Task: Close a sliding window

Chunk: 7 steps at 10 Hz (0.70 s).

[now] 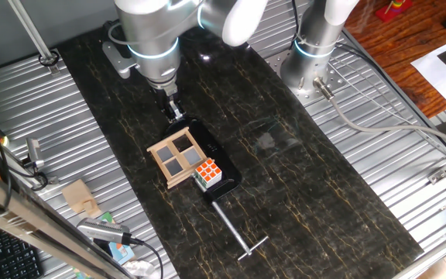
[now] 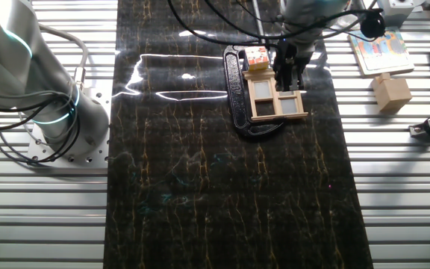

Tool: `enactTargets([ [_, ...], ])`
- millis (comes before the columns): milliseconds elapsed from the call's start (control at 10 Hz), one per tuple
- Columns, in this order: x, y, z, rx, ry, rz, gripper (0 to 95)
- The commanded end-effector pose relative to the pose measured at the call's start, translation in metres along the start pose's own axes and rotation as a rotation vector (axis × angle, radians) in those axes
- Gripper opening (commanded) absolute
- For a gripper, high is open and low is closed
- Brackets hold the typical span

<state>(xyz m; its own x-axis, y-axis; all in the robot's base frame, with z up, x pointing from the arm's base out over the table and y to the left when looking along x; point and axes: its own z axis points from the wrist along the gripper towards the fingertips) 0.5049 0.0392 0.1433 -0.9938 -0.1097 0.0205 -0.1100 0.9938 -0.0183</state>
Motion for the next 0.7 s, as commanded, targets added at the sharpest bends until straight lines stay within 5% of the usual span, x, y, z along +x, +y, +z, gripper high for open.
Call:
enactTargets([
  [100, -0.0007, 0.0000, 0.0006, -0.007, 0.010, -0.023, 0.0],
  [700, -0.0007, 0.0000, 0.0006, -0.025, 0.029, -0.136, 0.0],
])
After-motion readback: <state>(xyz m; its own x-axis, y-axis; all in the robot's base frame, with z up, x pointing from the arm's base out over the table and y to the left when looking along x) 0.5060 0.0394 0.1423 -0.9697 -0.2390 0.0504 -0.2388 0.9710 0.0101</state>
